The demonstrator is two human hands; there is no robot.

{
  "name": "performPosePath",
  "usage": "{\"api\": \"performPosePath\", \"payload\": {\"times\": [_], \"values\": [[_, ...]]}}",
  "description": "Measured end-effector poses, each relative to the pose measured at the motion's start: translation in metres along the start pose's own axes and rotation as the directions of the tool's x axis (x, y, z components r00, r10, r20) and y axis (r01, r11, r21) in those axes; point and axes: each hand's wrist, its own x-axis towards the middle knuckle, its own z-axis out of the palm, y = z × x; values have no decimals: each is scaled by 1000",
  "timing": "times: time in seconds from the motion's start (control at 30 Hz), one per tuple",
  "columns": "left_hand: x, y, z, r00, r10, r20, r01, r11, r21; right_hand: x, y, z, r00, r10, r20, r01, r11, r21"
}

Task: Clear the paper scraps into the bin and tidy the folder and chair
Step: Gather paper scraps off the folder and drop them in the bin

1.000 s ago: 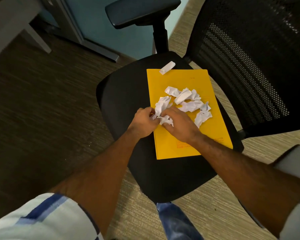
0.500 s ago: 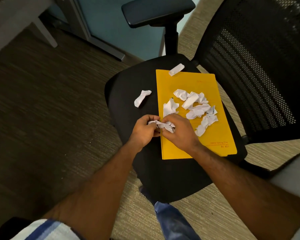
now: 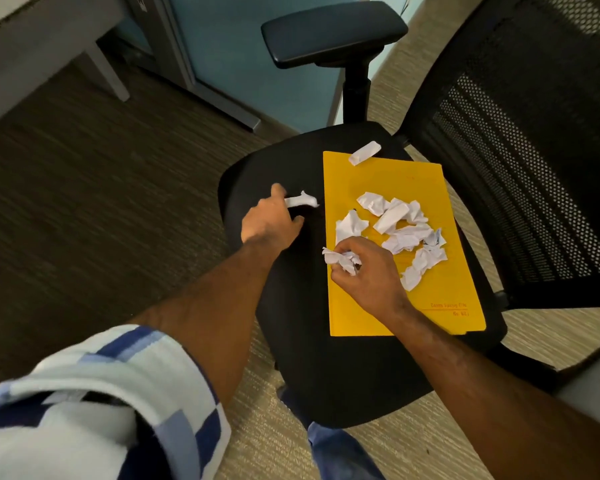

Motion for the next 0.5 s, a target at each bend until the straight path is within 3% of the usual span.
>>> {"api": "performPosePath", "payload": {"times": [0.23, 0.43, 0.5], "values": [[-7, -12, 8, 996, 85, -15, -83, 994, 72, -6, -3, 3, 1000, -19, -2, 19, 999, 42], [-62, -51, 9, 998, 62, 4, -62, 993, -98, -14, -28, 16, 999, -38, 22, 37, 997, 66], [-84, -72, 4, 999, 23, 21, -17, 968, -250, -17, -45, 25, 998, -54, 39, 51, 996, 79]]}}
